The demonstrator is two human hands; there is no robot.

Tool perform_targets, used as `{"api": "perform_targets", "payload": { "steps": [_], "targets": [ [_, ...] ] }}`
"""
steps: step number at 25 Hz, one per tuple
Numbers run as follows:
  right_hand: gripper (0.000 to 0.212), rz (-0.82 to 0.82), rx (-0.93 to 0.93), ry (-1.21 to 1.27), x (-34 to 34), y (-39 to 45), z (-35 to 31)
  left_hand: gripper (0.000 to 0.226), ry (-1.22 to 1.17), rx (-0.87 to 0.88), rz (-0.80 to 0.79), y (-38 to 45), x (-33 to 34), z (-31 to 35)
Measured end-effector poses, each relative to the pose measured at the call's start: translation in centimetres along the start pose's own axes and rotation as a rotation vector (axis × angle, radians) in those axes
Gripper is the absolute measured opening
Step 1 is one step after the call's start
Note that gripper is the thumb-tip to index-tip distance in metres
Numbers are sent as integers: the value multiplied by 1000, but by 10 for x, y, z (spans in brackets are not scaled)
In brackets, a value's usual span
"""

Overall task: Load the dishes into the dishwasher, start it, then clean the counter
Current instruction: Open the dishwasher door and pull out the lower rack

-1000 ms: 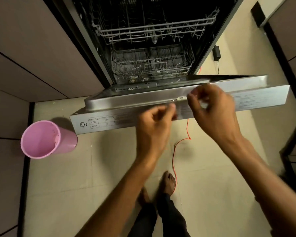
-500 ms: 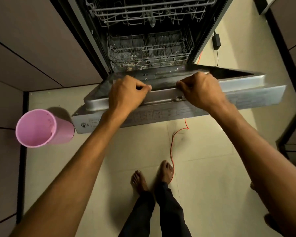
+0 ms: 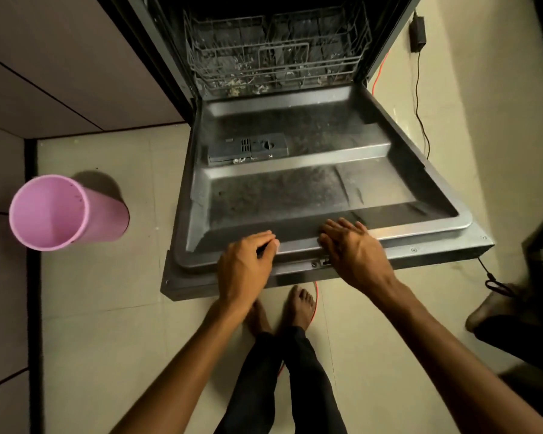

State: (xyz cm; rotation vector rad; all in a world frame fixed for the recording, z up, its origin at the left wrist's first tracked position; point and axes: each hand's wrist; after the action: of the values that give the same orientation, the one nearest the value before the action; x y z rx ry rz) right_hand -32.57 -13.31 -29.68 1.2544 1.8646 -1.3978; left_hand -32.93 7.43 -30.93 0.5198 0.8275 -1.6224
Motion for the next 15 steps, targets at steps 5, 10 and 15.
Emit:
{"api": "perform_targets", "payload": {
  "steps": [5,10,15],
  "targets": [
    [54,-79,68,-25,66,-9,22,44,117,-11,-117,-26,59,-38],
    [93,-155,67,-49,130,-6,49,48,168,-45,-259,-41,109,-75],
    [88,-221,87,-52,196,8,77,50,164,-78,-345,-43,160,-119]
  ]
}}
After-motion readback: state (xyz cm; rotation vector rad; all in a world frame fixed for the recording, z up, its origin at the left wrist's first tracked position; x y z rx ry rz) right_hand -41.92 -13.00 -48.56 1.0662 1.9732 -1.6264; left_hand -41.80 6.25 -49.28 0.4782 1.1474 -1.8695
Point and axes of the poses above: each hand's wrist, its own y-axis towards the middle knuckle, its own x-axis out of the palm, z = x × y, and after that the axes turned 5 degrees about x, right-handed
